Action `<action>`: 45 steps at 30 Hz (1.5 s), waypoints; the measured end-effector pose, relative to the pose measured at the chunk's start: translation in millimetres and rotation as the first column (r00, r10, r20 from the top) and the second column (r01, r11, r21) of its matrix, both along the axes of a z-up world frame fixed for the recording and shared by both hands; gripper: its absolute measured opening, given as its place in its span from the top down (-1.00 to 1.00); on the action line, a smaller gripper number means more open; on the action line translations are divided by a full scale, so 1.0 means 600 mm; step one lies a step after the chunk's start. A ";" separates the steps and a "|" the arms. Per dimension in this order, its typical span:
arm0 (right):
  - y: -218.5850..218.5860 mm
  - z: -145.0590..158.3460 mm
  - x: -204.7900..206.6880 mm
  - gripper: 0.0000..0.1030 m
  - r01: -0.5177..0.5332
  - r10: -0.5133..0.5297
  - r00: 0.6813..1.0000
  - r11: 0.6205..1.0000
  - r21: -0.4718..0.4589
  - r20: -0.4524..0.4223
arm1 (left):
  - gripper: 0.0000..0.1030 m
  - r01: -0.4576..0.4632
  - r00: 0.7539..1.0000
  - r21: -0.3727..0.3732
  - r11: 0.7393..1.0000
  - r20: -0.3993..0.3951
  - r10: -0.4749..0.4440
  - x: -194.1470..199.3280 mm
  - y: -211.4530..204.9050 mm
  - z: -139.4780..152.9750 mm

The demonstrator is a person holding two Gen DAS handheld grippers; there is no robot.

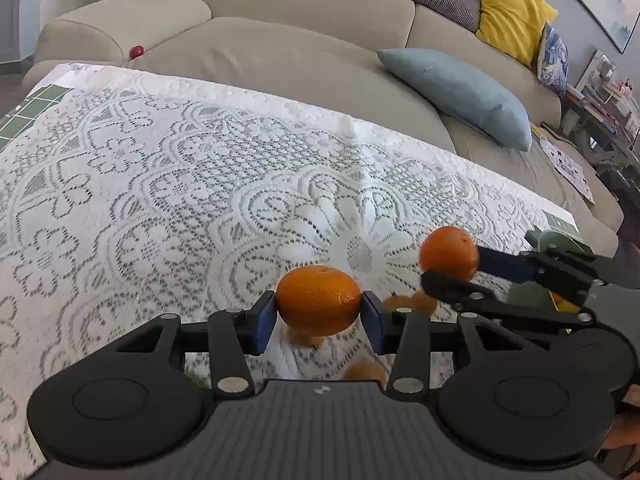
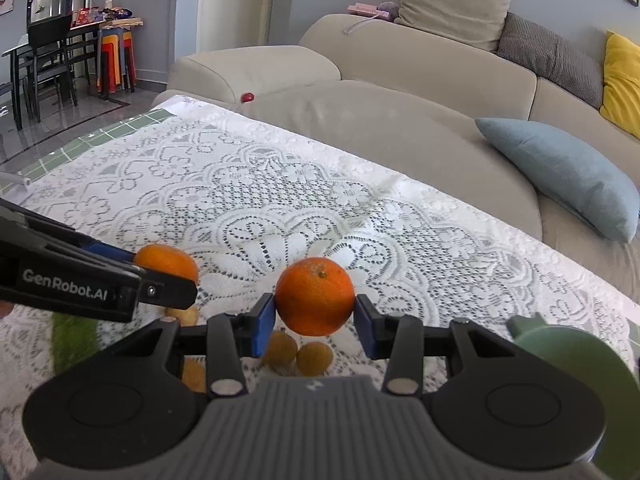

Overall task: Organize fruits
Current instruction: 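Grasp a mandarin orange with the left tool while the right tool grasps another orange, then carry the orange with the left tool while the right tool carries its orange over the colander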

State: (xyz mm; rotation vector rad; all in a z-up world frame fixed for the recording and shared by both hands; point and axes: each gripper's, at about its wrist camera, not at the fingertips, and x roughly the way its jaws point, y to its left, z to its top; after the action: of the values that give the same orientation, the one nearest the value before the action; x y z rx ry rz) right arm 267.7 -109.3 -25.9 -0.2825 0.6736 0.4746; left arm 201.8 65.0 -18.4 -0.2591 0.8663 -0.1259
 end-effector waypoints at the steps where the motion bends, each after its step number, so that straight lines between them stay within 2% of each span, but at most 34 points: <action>1: -0.006 0.006 -0.005 0.22 -0.005 0.005 1.000 1.000 0.005 0.000 | 0.00 -0.003 1.000 0.005 1.000 -0.009 0.003 -0.004 -0.002 0.003; 6: -0.033 0.041 -0.030 0.22 -0.035 0.034 0.999 0.999 0.026 0.017 | 0.00 -0.009 0.999 0.021 1.000 -0.038 0.010 -0.023 -0.016 0.023; 11: -0.062 0.063 -0.051 0.22 -0.067 0.067 0.997 0.998 0.006 0.024 | 0.00 0.022 0.999 0.027 0.999 -0.047 -0.020 -0.036 -0.045 0.048; 18: -0.126 0.080 -0.058 0.22 -0.080 0.079 0.997 0.997 -0.023 -0.021 | 0.00 0.098 0.995 0.005 0.995 -0.038 -0.097 -0.042 -0.104 0.083; 26: -0.207 0.099 -0.054 0.22 -0.067 0.062 0.996 0.995 -0.077 -0.065 | 0.00 0.177 0.983 -0.029 0.984 -0.046 -0.179 -0.030 -0.176 0.100; 33: -0.258 0.093 -0.034 0.22 -0.045 0.029 0.996 0.983 -0.177 -0.090 | 0.01 0.221 0.972 -0.102 0.970 -0.053 -0.228 -0.012 -0.229 0.100; 45: -0.294 0.066 -0.012 0.22 -0.045 0.010 0.989 0.970 -0.241 -0.145 | 0.01 0.286 0.952 -0.098 0.953 -0.084 -0.294 0.005 -0.304 0.082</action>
State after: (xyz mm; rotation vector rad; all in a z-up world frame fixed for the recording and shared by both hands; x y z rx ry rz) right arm 260.2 -285.8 13.5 -0.4934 0.8711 0.4414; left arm 204.8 -117.2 30.6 -0.2169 0.9951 -0.4282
